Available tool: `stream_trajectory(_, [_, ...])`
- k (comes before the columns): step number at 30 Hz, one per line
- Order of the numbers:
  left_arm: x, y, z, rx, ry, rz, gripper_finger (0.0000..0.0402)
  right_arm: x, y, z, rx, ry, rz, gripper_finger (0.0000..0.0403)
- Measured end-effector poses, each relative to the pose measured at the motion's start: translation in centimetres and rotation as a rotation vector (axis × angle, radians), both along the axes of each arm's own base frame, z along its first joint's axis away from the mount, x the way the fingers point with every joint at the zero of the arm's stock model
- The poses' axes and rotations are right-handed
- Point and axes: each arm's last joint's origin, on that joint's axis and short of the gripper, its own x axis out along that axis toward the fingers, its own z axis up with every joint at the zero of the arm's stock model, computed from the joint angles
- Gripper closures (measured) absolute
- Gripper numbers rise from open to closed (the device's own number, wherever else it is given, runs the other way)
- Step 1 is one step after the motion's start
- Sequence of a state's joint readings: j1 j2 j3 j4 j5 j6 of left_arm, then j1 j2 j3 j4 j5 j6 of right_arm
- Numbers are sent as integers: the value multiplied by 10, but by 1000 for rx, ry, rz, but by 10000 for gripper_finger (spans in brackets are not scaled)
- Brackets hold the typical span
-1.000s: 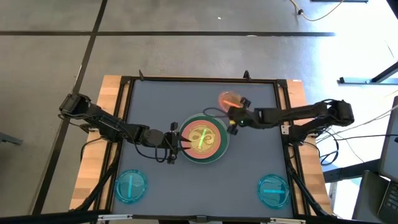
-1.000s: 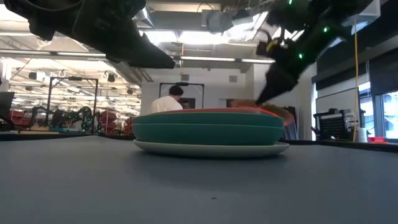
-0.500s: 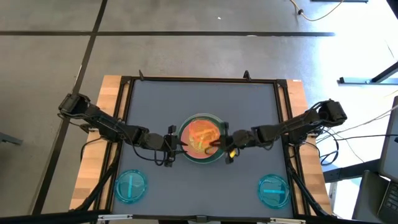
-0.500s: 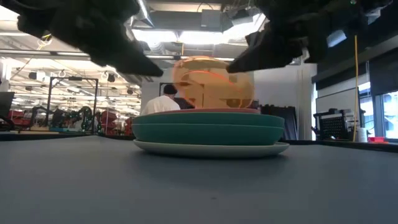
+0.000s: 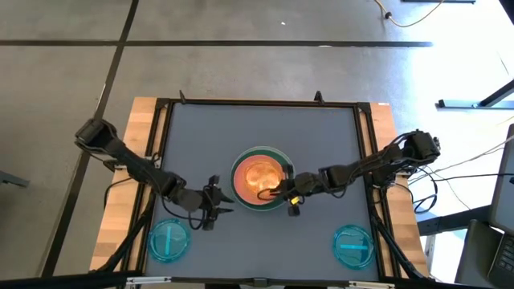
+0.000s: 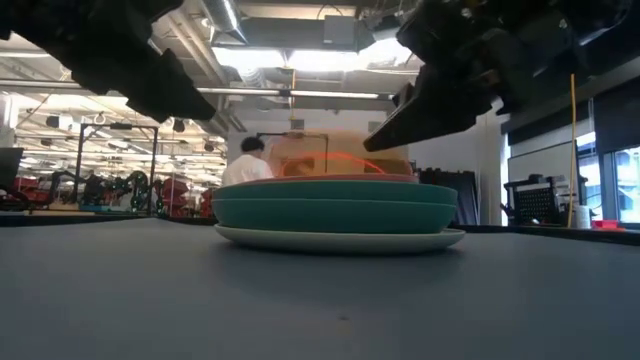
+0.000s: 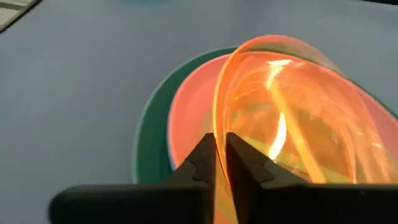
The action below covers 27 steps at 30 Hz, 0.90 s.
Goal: Stack plastic plates
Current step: Stack the orange transparent plate on the green transparent plate, then stack the right blue transparent plate on the orange transparent plate
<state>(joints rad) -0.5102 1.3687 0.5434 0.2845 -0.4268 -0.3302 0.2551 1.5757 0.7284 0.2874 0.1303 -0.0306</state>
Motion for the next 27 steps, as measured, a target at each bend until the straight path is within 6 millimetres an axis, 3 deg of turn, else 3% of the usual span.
stream_trajectory(7, [-1,-1,-1,10,6,8,275,-3,1,5,28,-1,5,260])
stream_trajectory(12, [-3,-4,-1,-16,10,1,275,-13,19,29,142,131,21,211])
stream_trajectory(20, [-9,-16,0,-20,-11,-34,275,-48,86,49,315,385,24,205])
stream_trajectory(27, [-10,-19,1,-16,-28,-19,275,-101,130,35,461,609,-125,214])
